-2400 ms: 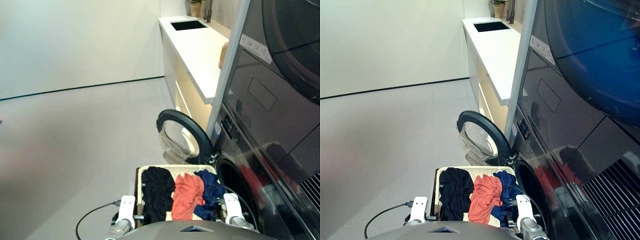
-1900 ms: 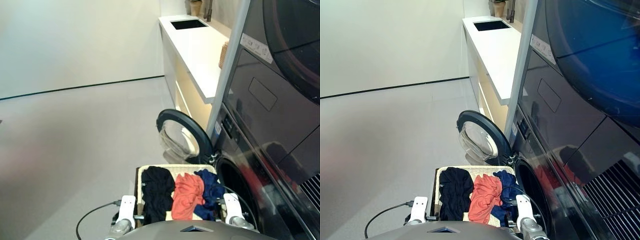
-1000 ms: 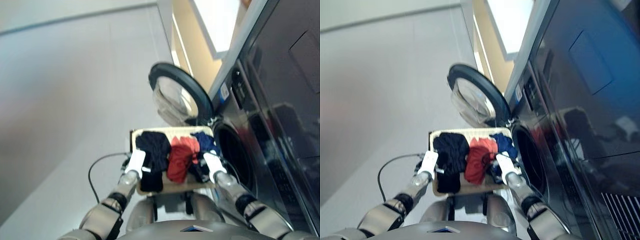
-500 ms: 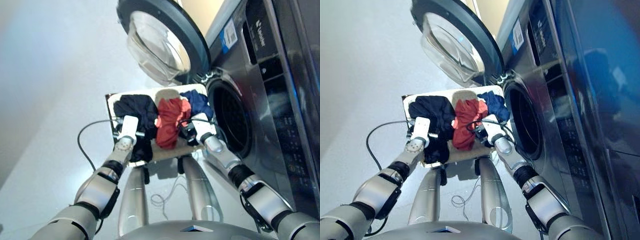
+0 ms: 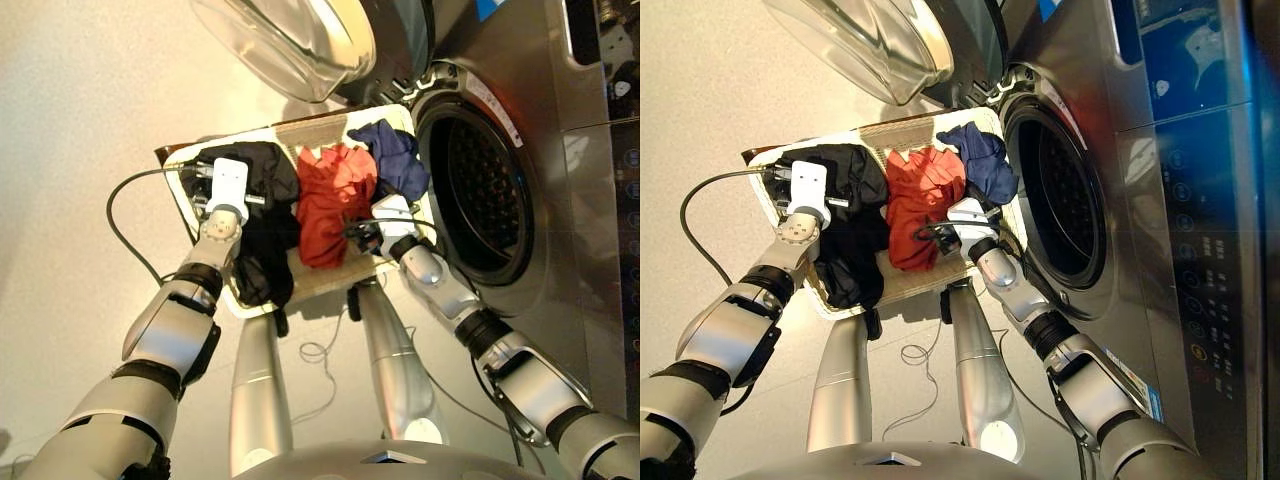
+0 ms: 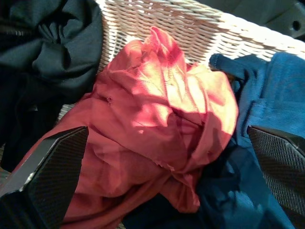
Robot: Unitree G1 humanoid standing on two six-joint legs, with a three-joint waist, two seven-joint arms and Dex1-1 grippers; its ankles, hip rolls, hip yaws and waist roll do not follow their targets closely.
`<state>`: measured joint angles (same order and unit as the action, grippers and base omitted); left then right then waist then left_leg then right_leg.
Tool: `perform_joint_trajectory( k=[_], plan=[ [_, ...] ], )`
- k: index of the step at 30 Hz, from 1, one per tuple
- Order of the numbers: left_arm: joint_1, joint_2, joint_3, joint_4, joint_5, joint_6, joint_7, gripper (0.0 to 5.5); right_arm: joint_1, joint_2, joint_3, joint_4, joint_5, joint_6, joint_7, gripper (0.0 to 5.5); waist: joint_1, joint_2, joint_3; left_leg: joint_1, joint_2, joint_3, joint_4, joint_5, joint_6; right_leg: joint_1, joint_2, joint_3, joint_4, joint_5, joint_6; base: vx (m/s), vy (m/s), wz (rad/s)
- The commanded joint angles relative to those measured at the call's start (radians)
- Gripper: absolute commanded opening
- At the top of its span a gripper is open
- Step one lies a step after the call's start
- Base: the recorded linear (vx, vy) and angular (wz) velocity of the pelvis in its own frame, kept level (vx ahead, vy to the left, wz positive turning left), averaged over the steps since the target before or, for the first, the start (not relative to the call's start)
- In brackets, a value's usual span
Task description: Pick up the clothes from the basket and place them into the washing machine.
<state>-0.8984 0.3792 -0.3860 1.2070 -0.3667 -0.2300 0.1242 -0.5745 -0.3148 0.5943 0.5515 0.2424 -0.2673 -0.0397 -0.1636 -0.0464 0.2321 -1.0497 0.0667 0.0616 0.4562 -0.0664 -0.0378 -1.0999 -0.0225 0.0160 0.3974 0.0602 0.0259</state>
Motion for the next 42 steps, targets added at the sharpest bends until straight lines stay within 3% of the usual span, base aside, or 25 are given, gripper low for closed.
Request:
perform_joint_trajectory(
  k=[1, 10, 13, 16, 17, 19, 29, 36, 42],
  plan=[
    [-0.023, 0.025, 0.019, 0.022, -0.03, -0.025, -0.013, 0.0, -0.031, 0.033, 0.008, -0.072, 0.003, -0.06, 0.01, 5.5, -0.019, 0.018, -0.013, 0.049, -0.022, -0.04, 0.074, -0.127, 0.038, 0.066, -0.002, -0.019, 0.033, -0.119, 0.086, 0.0, 0.0, 0.0],
    [0.059, -0.046, 0.003, -0.079, -0.096, -0.067, -0.05, 0.0, -0.021, 0.035, -0.001, 0.022, -0.047, -0.056, 0.017, 5.5, -0.003, 0.034, -0.042, 0.116, -0.044, -0.05, 0.029, -0.115, 0.032, 0.127, -0.015, -0.026, 0.008, -0.11, 0.088, 0.0, 0.0, 0.0],
    [0.129, -0.064, -0.002, -0.178, -0.146, -0.098, -0.077, 0.0, -0.018, 0.025, 0.028, 0.096, -0.102, -0.048, 0.018, 5.5, 0.019, 0.038, -0.036, 0.211, -0.049, -0.053, -0.036, -0.095, 0.025, 0.209, -0.026, -0.036, -0.029, -0.1, 0.089, 0.0, 0.0, 0.0],
    [0.169, -0.071, -0.001, -0.232, -0.174, -0.107, -0.095, 0.0, -0.017, 0.012, 0.055, 0.124, -0.165, -0.047, 0.011, 5.5, 0.03, 0.039, -0.027, 0.253, -0.053, -0.056, -0.05, -0.088, 0.021, 0.257, -0.03, -0.041, -0.047, -0.095, 0.09, -0.029, -0.026, 0.012],
    [0.21, -0.078, 0.003, -0.295, -0.207, -0.115, -0.115, 0.0, -0.01, 0.007, 0.076, 0.157, -0.205, -0.042, 0.016, 5.5, 0.038, 0.034, -0.023, 0.285, -0.06, -0.054, -0.074, -0.051, 0.023, 0.292, -0.04, -0.048, -0.069, -0.066, 0.085, -0.088, -0.06, 0.034],
    [0.244, -0.087, -0.003, -0.333, -0.23, -0.12, -0.134, 0.0, 0.002, 0.005, 0.089, 0.183, -0.226, -0.039, 0.02, 5.5, 0.046, 0.034, -0.018, 0.336, -0.064, -0.056, -0.094, -0.045, 0.021, 0.346, -0.046, -0.053, -0.088, -0.063, 0.084, -0.021, -0.075, 0.122],
    [0.401, -0.144, -0.024, -0.528, -0.305, -0.117, -0.19, 0.0, 0.074, -0.002, 0.128, 0.154, -0.305, -0.038, 0.048, 5.5, 0.076, 0.035, -0.011, 0.625, -0.067, -0.059, -0.276, 0.013, 0.004, 0.634, -0.062, -0.083, -0.245, -0.033, 0.091, 0.013, -0.015, 0.036],
    [0.507, -0.179, -0.038, -0.636, -0.368, -0.091, -0.228, 0.0, 0.127, 0.005, 0.167, 0.089, -0.339, -0.039, 0.09, 5.5, 0.09, 0.05, -0.051, 0.812, -0.067, -0.049, -0.417, 0.061, -0.001, 0.821, -0.056, -0.092, -0.387, -0.008, 0.095, 0.0, 0.0, 0.0],
    [0.602, -0.193, -0.073, -0.754, -0.435, -0.055, -0.272, 0.0, 0.152, 0.018, 0.197, 0.05, -0.369, -0.039, 0.113, 5.5, 0.101, 0.081, -0.111, 0.919, -0.068, -0.041, -0.506, 0.09, -0.002, 0.924, -0.045, -0.093, -0.476, 0.001, 0.099, 0.0, 0.0, 0.0]
  ],
)
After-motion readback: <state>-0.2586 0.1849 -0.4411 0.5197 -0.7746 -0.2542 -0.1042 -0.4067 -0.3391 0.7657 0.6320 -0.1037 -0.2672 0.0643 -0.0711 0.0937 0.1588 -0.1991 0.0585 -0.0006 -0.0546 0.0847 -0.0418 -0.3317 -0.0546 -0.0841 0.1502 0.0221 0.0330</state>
